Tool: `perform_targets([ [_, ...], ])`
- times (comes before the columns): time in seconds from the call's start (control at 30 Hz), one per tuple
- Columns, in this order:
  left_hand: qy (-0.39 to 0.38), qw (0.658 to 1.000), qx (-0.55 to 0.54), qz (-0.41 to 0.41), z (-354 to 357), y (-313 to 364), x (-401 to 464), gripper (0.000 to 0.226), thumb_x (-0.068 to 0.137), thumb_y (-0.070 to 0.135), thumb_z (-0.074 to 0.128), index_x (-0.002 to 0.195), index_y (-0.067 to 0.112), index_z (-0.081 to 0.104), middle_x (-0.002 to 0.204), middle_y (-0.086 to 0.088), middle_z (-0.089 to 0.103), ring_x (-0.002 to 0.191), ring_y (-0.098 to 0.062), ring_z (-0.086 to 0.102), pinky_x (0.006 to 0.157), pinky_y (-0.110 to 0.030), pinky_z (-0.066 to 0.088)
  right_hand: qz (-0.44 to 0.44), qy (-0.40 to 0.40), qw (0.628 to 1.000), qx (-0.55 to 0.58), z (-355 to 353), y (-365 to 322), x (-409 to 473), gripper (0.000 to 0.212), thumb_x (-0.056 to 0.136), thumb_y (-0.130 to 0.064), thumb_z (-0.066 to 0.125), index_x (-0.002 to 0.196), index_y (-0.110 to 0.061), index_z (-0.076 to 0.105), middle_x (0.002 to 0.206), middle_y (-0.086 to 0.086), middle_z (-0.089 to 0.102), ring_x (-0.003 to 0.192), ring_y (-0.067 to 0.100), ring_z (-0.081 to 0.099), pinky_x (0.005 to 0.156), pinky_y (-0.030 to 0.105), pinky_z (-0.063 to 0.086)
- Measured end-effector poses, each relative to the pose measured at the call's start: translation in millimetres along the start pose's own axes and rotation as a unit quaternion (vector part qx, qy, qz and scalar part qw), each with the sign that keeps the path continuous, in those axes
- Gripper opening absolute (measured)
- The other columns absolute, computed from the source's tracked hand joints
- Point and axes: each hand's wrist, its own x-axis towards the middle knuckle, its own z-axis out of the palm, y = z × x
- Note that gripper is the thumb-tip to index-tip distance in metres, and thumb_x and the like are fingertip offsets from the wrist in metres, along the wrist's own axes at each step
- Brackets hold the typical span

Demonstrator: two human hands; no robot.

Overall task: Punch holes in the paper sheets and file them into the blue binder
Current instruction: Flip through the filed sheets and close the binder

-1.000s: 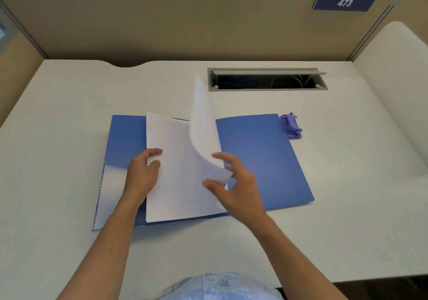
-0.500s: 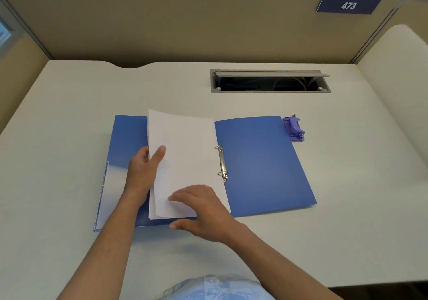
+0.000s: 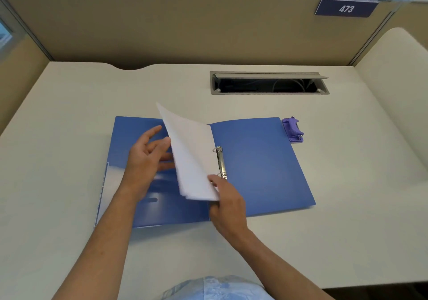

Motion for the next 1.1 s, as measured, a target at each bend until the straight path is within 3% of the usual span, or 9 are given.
perform_targets([
  [0.1, 0.111, 0.98, 0.136, 0.092, -7, -5, 4, 0.027, 0.094, 0.025, 0.062, 0.12, 0.018, 0.064, 0.104, 0.0, 0.071, 0.096, -0.02, 0.07, 0.085, -0.032, 0.054, 0.133, 0.052, 0.987, 0.074, -11, 2, 6, 0.015, 0.098, -0.011, 0.056, 0.112, -0.011, 0.063, 0.091, -0.004, 0.064, 0.074, 0.019, 0.061, 0.06, 0.028, 0.052],
  [0.2, 0.247, 0.891, 0.34, 0.172, -23, -18, 6, 0.024, 0.091, 0.019, 0.063, 0.113, 0.011, 0.067, 0.113, -0.008, 0.067, 0.11, -0.03, 0.058, 0.093, -0.034, 0.041, 0.233, 0.109, 0.952, 0.168, -24, 6, 11, 0.006, 0.099, -0.017, 0.057, 0.1, -0.013, 0.061, 0.087, -0.001, 0.066, 0.074, 0.014, 0.061, 0.061, 0.024, 0.049],
  [0.3, 0.274, 0.844, 0.45, 0.096, -36, -28, 8, 0.042, 0.086, 0.023, 0.066, 0.126, 0.012, 0.058, 0.135, -0.014, 0.052, 0.128, -0.036, 0.042, 0.101, -0.051, 0.034, 0.305, 0.155, 0.909, 0.237, -34, 16, 14, 0.003, 0.098, -0.016, 0.06, 0.101, -0.017, 0.059, 0.09, -0.006, 0.065, 0.08, 0.006, 0.062, 0.068, 0.019, 0.048],
  [0.4, 0.241, 0.844, 0.479, -0.006, -43, -30, 7, 0.061, 0.087, 0.033, 0.064, 0.141, 0.015, 0.043, 0.149, -0.015, 0.036, 0.136, -0.037, 0.032, 0.104, -0.056, 0.032, 0.347, 0.186, 0.873, 0.286, -37, 29, 12, 0.008, 0.097, -0.013, 0.061, 0.103, -0.017, 0.059, 0.088, -0.004, 0.066, 0.077, 0.01, 0.061, 0.068, 0.019, 0.047],
  [0.53, 0.207, 0.849, 0.483, -0.052, -41, -26, 8, 0.061, 0.089, 0.036, 0.061, 0.143, 0.016, 0.04, 0.143, -0.017, 0.044, 0.125, -0.042, 0.044, 0.098, -0.054, 0.038, 0.397, 0.213, 0.837, 0.309, -36, 45, 9, 0.007, 0.098, -0.012, 0.06, 0.101, -0.019, 0.059, 0.08, 0.0, 0.06, 0.071, 0.014, 0.055, 0.067, 0.023, 0.047],
  [0.7, 0.23, 0.836, 0.496, -0.054, -38, -23, 6, 0.06, 0.089, 0.036, 0.062, 0.142, 0.016, 0.041, 0.143, -0.013, 0.045, 0.129, -0.039, 0.038, 0.099, -0.055, 0.032, 0.438, 0.222, 0.809, 0.324, -33, 60, 1, 0.012, 0.097, -0.011, 0.061, 0.095, -0.021, 0.057, 0.086, 0.0, 0.063, 0.079, 0.019, 0.059, 0.078, 0.035, 0.053],
  [0.83, 0.214, 0.848, 0.479, -0.072, -41, -25, 5, 0.062, 0.089, 0.033, 0.063, 0.143, 0.014, 0.038, 0.141, -0.016, 0.043, 0.127, -0.042, 0.041, 0.098, -0.055, 0.036, 0.44, 0.212, 0.807, 0.332, -31, 63, -2, 0.022, 0.097, -0.01, 0.061, 0.116, -0.02, 0.055, 0.096, -0.006, 0.064, 0.087, 0.013, 0.061, 0.087, 0.037, 0.053],
  [1.1, 0.264, 0.847, 0.461, 0.013, -41, -7, 2, 0.039, 0.089, 0.012, 0.066, 0.127, 0.006, 0.06, 0.13, -0.018, 0.059, 0.113, -0.047, 0.054, 0.091, -0.051, 0.044, 0.458, 0.194, 0.796, 0.345, -29, 73, -3, 0.031, 0.098, -0.012, 0.06, 0.127, -0.017, 0.053, 0.106, -0.005, 0.065, 0.1, 0.022, 0.063, 0.098, 0.045, 0.053],
])
